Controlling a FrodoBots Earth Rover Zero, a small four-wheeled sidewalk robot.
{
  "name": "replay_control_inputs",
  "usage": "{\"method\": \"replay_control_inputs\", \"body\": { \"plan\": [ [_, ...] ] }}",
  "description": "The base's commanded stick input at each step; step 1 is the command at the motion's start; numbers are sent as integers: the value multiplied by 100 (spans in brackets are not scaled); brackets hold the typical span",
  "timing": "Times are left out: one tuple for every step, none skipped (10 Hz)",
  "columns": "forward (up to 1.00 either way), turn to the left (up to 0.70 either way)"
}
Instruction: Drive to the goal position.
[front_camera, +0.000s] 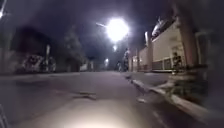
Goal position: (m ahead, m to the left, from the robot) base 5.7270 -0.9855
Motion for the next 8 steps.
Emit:
{"method": "replay_control_inputs", "body": {
  "plan": [
    [70,0],
    [70,0],
    [70,0],
    [70,0],
    [70,0],
    [70,0],
    [70,0],
    [70,0]
  ]
}}
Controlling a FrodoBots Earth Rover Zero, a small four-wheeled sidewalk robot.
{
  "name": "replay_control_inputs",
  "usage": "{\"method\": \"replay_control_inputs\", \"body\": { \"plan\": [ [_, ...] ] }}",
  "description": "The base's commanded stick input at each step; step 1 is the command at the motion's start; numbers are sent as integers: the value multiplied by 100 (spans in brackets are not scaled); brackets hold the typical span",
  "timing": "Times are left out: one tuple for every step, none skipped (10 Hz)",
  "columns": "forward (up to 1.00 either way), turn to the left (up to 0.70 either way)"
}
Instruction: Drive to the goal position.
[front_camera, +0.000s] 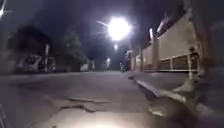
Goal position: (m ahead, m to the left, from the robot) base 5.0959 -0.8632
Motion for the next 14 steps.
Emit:
{"method": "replay_control_inputs", "body": {
  "plan": [
    [70,0],
    [70,0],
    [70,0],
    [70,0],
    [70,0],
    [70,0],
    [70,-1],
    [70,-11],
    [70,-34],
    [70,-35],
    [70,-35],
    [70,-35],
    [70,-35],
    [70,-35]
  ]
}}
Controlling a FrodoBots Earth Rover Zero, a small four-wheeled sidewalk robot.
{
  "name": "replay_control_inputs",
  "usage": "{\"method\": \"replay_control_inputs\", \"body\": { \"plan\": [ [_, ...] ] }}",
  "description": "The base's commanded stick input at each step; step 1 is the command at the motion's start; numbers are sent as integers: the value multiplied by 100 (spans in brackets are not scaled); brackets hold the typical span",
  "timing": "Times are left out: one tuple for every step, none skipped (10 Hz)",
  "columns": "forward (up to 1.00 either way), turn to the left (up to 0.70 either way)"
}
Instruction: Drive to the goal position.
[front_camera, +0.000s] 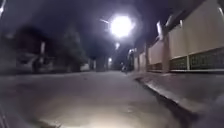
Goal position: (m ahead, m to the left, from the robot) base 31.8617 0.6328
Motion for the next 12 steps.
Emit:
{"method": "replay_control_inputs", "body": {
  "plan": [
    [70,-35],
    [70,-35],
    [70,-35],
    [70,0],
    [70,0],
    [70,0],
    [70,0],
    [70,0],
    [70,0],
    [69,0],
    [67,5],
    [68,33]
  ]
}}
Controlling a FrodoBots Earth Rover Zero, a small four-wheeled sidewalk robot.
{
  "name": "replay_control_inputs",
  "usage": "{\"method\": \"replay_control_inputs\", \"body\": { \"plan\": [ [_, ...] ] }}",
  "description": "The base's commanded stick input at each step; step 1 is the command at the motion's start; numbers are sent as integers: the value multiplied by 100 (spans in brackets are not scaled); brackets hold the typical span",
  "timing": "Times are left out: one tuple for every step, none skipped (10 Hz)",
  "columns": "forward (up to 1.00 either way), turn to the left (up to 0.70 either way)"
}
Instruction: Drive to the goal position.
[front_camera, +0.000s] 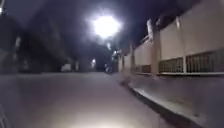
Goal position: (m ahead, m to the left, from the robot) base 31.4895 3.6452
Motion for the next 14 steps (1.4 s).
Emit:
{"method": "replay_control_inputs", "body": {
  "plan": [
    [68,34],
    [68,18],
    [68,0],
    [68,0],
    [67,0],
    [67,0],
    [68,0],
    [68,0],
    [68,0],
    [68,0],
    [69,0],
    [70,0],
    [70,0],
    [70,0]
  ]
}}
